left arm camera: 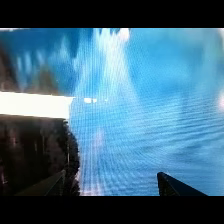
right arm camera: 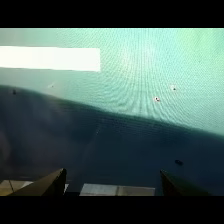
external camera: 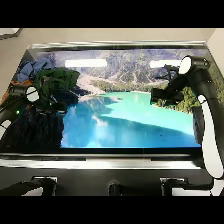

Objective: Fold the shirts.

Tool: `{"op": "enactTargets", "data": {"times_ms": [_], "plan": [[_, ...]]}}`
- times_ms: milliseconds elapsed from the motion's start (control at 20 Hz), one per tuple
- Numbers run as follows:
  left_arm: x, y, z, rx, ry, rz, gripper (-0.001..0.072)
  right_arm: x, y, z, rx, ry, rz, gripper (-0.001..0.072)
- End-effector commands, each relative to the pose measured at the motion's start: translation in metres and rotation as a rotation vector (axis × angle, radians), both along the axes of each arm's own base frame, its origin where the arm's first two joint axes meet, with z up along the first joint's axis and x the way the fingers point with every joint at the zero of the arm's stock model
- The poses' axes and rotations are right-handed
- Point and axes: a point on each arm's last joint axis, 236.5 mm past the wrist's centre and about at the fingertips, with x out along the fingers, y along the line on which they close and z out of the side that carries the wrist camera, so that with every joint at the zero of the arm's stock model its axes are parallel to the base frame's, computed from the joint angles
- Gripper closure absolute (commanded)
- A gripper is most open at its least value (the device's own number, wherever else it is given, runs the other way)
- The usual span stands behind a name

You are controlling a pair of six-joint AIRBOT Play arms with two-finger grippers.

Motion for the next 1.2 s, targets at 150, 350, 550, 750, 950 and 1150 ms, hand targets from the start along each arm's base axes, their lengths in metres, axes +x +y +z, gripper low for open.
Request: {"op": "enactTargets", "data": {"times_ms": [150,350,550,750,950,1150], "plan": [[0.000,0.000,0.000,0.000,0.000,-0.001,0.0039,0.000,0.000,0.000,0.000,0.000,0.000,0.0025],[0.000,0.000,0.000,0.000,0.000,-0.001,0.0039,0.000,0.000,0.000,0.000,0.000,0.000,0.0025],[0.000,0.000,0.000,0.000,0.000,-0.001,0.0038,0.000,0.000,0.000,0.000,0.000,-0.001,0.0025],[0.007,-0.002,0.001,-0.010,-0.028,0.003,0.0039,0.005,0.000,0.001,0.003,-0.019,-0.003,0.0023],[0.036,-0.010,0.006,-0.044,-0.145,0.005,0.0039,0.031,-0.004,0.004,-0.012,-0.129,-0.020,0.0009],[0.052,-0.014,0.014,-0.060,-0.221,0.005,0.0039,0.050,-0.019,0.006,-0.082,-0.216,0.000,0.0015]]}}
